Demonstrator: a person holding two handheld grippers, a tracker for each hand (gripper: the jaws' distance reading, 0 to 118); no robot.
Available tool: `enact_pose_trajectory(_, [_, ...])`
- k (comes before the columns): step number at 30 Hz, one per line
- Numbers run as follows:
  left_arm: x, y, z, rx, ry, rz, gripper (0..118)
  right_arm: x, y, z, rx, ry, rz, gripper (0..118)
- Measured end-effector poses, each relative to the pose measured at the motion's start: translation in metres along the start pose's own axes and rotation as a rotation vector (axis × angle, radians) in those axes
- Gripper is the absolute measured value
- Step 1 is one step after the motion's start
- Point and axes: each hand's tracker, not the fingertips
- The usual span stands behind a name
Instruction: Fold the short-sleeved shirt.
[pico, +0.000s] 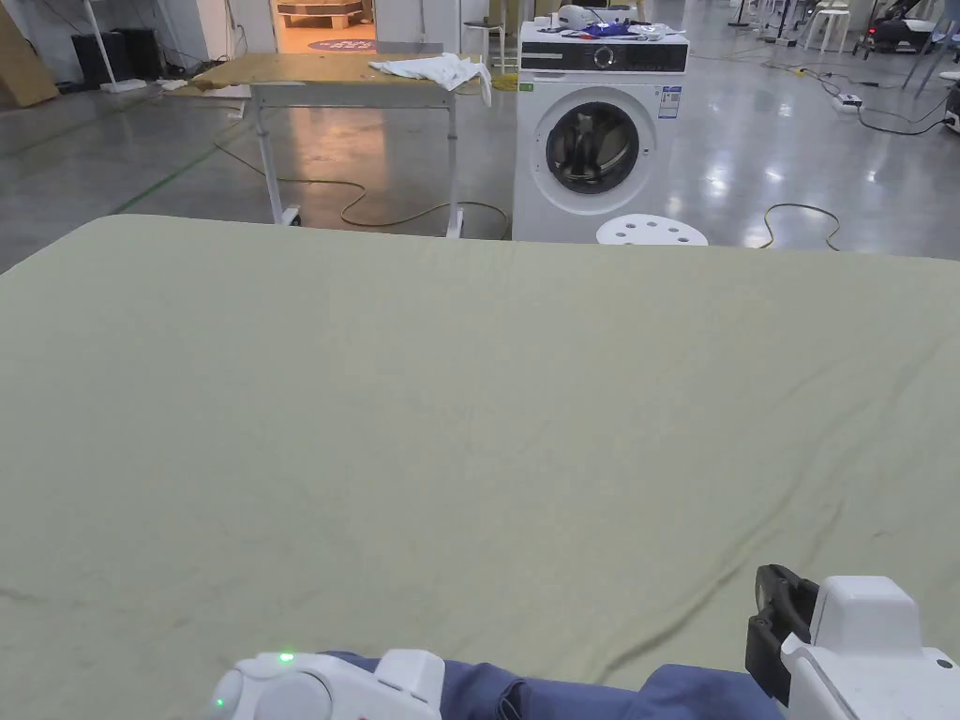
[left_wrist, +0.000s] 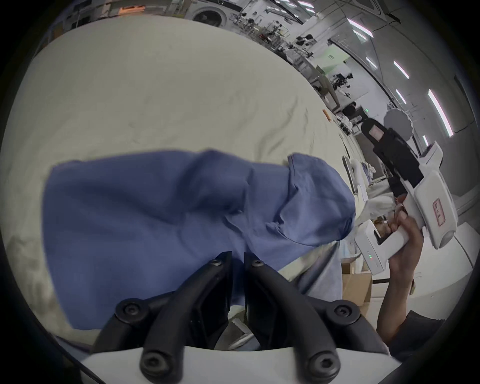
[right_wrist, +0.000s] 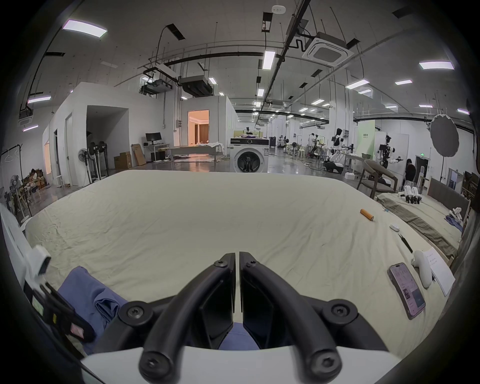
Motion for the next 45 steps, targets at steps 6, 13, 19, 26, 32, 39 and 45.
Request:
enact_pose_trajectory(6, [-0.008,-0.009,-0.023,0.032,-0.007,0.030,11,0.002,-0.003,0.002,-0.002,-0.002,-0.006,2])
enact_pose_trajectory(13, [-0.010,-0.006,0.017,0.125,-0.040,0.024,11,0.002,-0.002,0.006,0.006,-0.001,-0.011,2])
enact_pose_trajectory(19, [-0.048,-0.012,0.086,0.297,-0.032,0.058,44,0.002,0.000,0.009,0.013,0.004,-0.007,2])
enact_pose_trajectory(26, [-0.145,-0.028,0.113,0.307,-0.090,0.138,77,0.002,0.003,0.008,0.025,0.012,-0.010,2])
enact_pose_trajectory(32, [-0.201,-0.033,0.083,0.273,-0.254,0.322,77,0.002,0.005,0.007,0.031,0.014,-0.020,2])
enact_pose_trajectory(39, [-0.216,-0.027,0.038,0.240,-0.485,0.412,28,0.001,0.005,0.009,0.027,0.008,-0.017,2])
enact_pose_trajectory(45, [-0.194,-0.025,0.044,0.284,-0.417,0.332,7,0.004,0.003,0.009,0.024,0.001,-0.023,2])
